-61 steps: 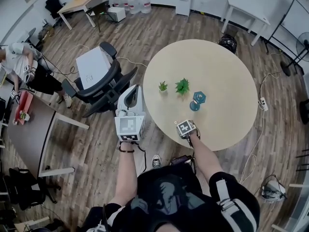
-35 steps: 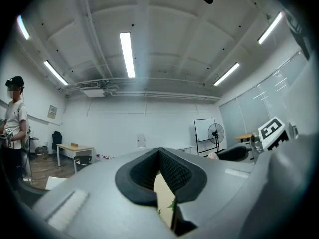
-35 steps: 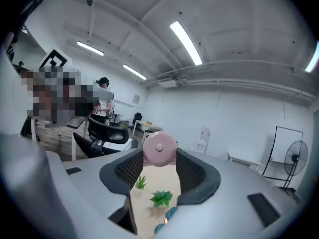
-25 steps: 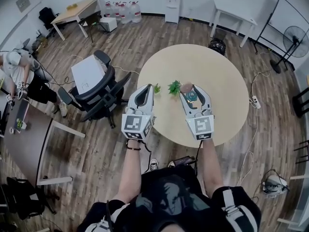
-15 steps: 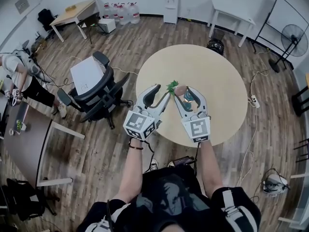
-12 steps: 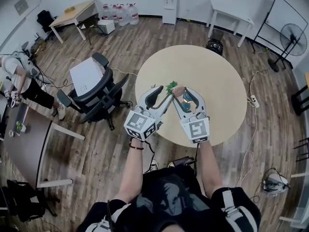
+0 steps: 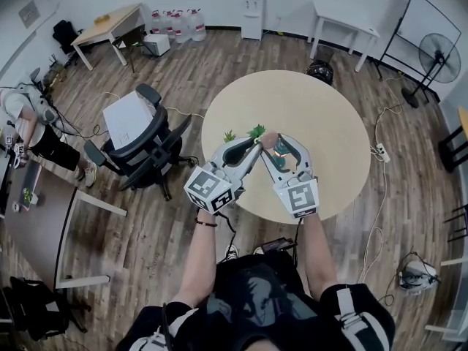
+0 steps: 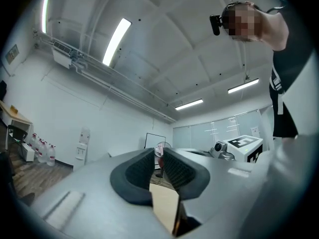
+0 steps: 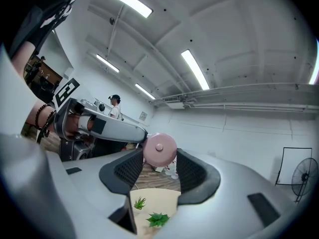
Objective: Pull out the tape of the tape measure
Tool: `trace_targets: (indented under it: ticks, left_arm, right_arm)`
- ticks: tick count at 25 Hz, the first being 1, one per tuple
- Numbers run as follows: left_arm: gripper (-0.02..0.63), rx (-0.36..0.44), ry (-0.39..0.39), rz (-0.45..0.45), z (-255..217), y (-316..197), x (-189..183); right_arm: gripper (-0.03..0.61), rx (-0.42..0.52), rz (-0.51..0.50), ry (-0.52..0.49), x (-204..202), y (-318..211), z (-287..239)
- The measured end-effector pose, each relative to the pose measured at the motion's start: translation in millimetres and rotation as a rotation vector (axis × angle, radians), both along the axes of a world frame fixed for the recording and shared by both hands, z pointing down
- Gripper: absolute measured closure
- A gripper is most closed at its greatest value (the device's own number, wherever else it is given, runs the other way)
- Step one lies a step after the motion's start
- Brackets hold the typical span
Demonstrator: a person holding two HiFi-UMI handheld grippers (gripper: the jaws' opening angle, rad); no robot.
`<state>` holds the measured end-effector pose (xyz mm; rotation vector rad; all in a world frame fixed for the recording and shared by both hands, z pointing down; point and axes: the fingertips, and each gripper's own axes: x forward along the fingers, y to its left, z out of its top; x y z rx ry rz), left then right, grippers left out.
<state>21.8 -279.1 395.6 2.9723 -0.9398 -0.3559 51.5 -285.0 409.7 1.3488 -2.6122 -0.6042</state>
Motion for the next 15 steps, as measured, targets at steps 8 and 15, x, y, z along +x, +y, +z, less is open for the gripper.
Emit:
trace_targets:
  ticks: [8,15]
  left_arm:
    - [0.575,0.015,-0.028,-0.058,-8,-4,-13]
    - [0.611,0.027,-0.047,-0.164,-12,-14,-38]
  right_arm:
    - [0.365,-0.014,0.117,-0.029,16,-8,0]
    - [0.367,-0.023,0.206,-0.04,27,-18,0]
